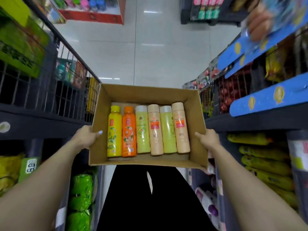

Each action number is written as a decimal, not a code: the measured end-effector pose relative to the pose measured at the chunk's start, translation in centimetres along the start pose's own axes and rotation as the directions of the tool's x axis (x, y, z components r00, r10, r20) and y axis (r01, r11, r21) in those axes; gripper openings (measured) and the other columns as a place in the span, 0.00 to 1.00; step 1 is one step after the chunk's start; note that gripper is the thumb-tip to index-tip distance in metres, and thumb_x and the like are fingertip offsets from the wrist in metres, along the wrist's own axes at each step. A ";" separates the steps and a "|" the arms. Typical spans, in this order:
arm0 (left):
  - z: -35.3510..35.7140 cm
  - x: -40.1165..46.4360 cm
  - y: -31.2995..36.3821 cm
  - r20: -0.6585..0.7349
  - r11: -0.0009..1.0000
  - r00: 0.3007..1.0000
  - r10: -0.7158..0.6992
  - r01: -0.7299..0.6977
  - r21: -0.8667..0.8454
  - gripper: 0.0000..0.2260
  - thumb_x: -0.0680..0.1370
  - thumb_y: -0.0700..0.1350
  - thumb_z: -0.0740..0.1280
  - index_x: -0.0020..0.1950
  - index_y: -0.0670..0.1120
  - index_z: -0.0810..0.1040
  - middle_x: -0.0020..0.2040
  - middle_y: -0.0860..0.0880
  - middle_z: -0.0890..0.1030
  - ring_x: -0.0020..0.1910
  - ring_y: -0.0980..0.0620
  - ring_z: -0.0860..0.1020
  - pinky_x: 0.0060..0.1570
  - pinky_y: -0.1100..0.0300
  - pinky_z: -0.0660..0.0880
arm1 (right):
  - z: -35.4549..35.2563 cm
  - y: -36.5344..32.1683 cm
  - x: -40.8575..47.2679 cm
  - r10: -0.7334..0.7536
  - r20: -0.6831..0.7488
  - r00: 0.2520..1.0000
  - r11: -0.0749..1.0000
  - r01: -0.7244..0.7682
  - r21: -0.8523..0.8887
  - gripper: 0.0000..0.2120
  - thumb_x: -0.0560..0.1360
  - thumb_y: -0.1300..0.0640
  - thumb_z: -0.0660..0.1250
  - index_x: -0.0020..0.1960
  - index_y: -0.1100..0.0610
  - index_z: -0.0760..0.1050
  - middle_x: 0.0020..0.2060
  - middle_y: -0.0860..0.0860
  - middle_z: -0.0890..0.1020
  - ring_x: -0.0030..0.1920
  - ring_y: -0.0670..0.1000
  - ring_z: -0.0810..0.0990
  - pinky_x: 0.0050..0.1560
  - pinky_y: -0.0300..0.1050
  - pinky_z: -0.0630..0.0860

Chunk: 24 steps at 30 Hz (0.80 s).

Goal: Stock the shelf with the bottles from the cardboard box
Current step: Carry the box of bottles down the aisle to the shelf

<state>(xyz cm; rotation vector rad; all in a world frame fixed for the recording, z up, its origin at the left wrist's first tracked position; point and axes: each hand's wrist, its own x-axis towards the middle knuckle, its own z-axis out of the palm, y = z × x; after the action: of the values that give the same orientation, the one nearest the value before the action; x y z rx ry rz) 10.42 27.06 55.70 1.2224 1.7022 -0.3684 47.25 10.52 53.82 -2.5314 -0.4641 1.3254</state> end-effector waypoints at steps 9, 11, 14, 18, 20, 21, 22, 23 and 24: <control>-6.1 7.3 10.3 -0.015 0.997 0.998 -0.055 0.056 0.058 0.19 0.80 0.50 0.63 0.64 0.38 0.73 0.59 0.37 0.79 0.53 0.37 0.79 0.54 0.45 0.79 | -2.0 -12.6 7.2 -0.008 -0.051 0.999 0.993 0.002 -0.121 0.15 0.76 0.55 0.65 0.56 0.65 0.76 0.52 0.62 0.80 0.53 0.61 0.78 0.52 0.50 0.75; -8.3 9.3 12.6 -0.027 0.996 0.999 -0.042 0.043 0.073 0.19 0.80 0.50 0.63 0.65 0.37 0.73 0.58 0.36 0.79 0.51 0.37 0.80 0.52 0.46 0.80 | -2.5 -15.7 8.7 0.003 -0.058 0.998 0.992 -0.010 -0.125 0.17 0.76 0.55 0.65 0.58 0.66 0.75 0.50 0.61 0.79 0.53 0.61 0.78 0.52 0.50 0.75; -12.4 12.1 16.7 -0.058 0.995 0.998 0.009 -0.003 0.101 0.21 0.79 0.50 0.63 0.65 0.36 0.73 0.60 0.35 0.79 0.54 0.36 0.79 0.54 0.46 0.79 | -3.6 -20.5 10.8 0.017 -0.077 0.997 0.993 -0.026 -0.118 0.19 0.75 0.53 0.66 0.58 0.67 0.76 0.54 0.61 0.81 0.54 0.61 0.79 0.55 0.51 0.77; -17.2 15.1 22.4 -0.086 0.990 0.995 0.058 -0.046 0.135 0.22 0.80 0.49 0.63 0.66 0.34 0.71 0.62 0.34 0.77 0.60 0.35 0.76 0.58 0.47 0.75 | -5.3 -26.9 13.5 0.009 -0.114 0.993 0.995 -0.020 -0.098 0.20 0.74 0.52 0.67 0.56 0.68 0.76 0.52 0.64 0.81 0.52 0.62 0.80 0.55 0.57 0.78; -19.2 16.4 25.3 -0.107 0.988 0.991 0.082 -0.066 0.143 0.19 0.80 0.48 0.64 0.63 0.33 0.73 0.58 0.36 0.79 0.56 0.37 0.77 0.53 0.49 0.75 | -6.2 -30.1 15.0 -0.012 -0.121 0.993 0.994 -0.002 -0.111 0.20 0.74 0.52 0.67 0.55 0.69 0.76 0.51 0.64 0.82 0.52 0.63 0.80 0.54 0.57 0.78; -20.1 17.1 26.6 -0.111 0.988 0.990 0.089 -0.073 0.137 0.18 0.80 0.47 0.64 0.62 0.33 0.74 0.57 0.36 0.79 0.56 0.37 0.77 0.52 0.50 0.74 | -6.6 -31.6 16.0 -0.024 -0.119 0.993 0.992 0.009 -0.122 0.20 0.74 0.52 0.66 0.54 0.69 0.76 0.50 0.65 0.82 0.52 0.63 0.80 0.54 0.57 0.77; -21.0 18.0 27.9 -0.114 0.987 0.989 0.099 -0.083 0.135 0.18 0.80 0.46 0.64 0.63 0.33 0.75 0.58 0.36 0.79 0.57 0.37 0.77 0.53 0.51 0.73 | -7.1 -33.1 16.9 -0.018 -0.109 0.994 0.992 0.004 -0.128 0.20 0.75 0.51 0.66 0.53 0.69 0.76 0.49 0.64 0.82 0.52 0.63 0.80 0.54 0.57 0.77; -21.9 18.9 29.2 -0.112 0.988 0.989 0.097 -0.082 0.131 0.18 0.80 0.46 0.64 0.63 0.33 0.74 0.60 0.35 0.78 0.59 0.37 0.77 0.56 0.51 0.73 | -7.6 -34.4 17.9 -0.017 -0.103 0.995 0.993 0.004 -0.122 0.19 0.75 0.51 0.66 0.52 0.69 0.76 0.47 0.63 0.81 0.52 0.63 0.80 0.54 0.56 0.77; -22.6 19.9 30.5 -0.101 0.989 0.990 0.094 -0.081 0.121 0.18 0.80 0.46 0.64 0.63 0.33 0.74 0.61 0.35 0.78 0.58 0.37 0.77 0.57 0.50 0.74 | -8.0 -35.7 18.8 0.000 -0.090 0.996 0.994 -0.010 -0.107 0.19 0.75 0.51 0.66 0.52 0.68 0.76 0.45 0.62 0.81 0.51 0.62 0.80 0.53 0.55 0.77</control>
<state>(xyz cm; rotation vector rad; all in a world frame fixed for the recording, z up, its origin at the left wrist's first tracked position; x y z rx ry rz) 23.89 67.65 58.48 1.4198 1.7301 -0.3593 58.08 50.11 56.99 -2.6680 -0.5244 1.2122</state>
